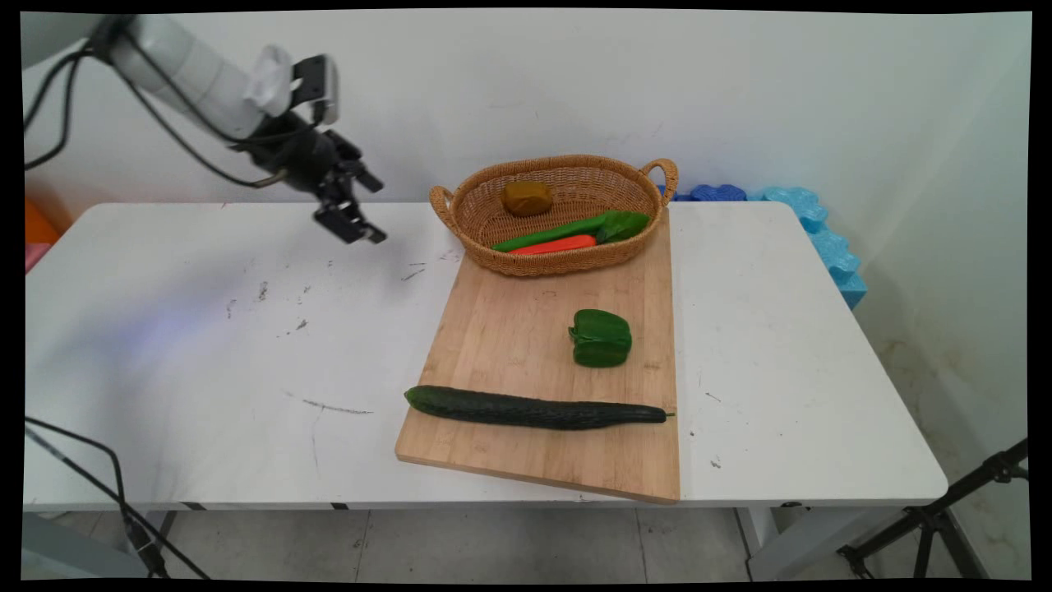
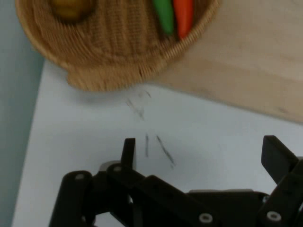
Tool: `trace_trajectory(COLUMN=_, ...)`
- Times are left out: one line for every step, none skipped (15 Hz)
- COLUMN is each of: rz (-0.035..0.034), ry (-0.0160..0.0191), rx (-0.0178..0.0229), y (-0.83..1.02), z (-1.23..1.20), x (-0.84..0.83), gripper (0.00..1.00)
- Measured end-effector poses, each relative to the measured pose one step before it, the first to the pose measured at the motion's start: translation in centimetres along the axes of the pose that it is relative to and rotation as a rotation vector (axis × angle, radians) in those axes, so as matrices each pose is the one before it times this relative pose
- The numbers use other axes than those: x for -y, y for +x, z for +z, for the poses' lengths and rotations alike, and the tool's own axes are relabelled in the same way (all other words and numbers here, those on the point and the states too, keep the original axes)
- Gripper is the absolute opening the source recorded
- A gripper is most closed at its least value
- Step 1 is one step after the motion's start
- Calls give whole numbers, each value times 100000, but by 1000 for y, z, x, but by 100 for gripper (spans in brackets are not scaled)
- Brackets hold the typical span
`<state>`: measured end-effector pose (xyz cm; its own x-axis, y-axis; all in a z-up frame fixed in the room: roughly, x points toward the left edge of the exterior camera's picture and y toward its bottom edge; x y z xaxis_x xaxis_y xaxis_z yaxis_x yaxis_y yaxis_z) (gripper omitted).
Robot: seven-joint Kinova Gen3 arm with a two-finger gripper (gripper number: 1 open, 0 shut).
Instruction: Pick up the potato from the vegetable basket
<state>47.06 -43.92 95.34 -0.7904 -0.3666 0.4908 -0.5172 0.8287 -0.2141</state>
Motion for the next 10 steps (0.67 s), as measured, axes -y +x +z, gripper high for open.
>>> trace_trajectory(rz=445, ry=471, rx=-460, y=623, z=455, x=227, gripper=100)
trace_trajectory(rz=577, ry=728, rx=-671, y=880, z=656, x=329, gripper=100)
trace_trajectory(rz=554, ry=711, rx=-635, y=880, z=657, x=323, gripper=100)
trace_trajectory(rz=359, ry=474, rx=-398, y=566, z=438, x=206, gripper=100)
trace_trajectory(rz=540, ry=752, rx=-588, y=852, z=677, x=316, gripper=100)
trace_trajectory(rz=367, ry=452, rx=-296, y=539, z=468, x=193, gripper=100)
trace_trajectory(rz=592, ry=807, rx=-493, y=898, z=804, x=338, gripper=100)
trace_trajectory(rz=595, ry=867, rx=-377, y=875, z=864, x=328, gripper=100)
trace_trajectory(rz=505, ry=726, rx=-248, y=719, z=753, x=260, gripper=100)
trace_trajectory(rz=491, ry=910, rx=-172, y=786, z=938, x=347, gripper=100)
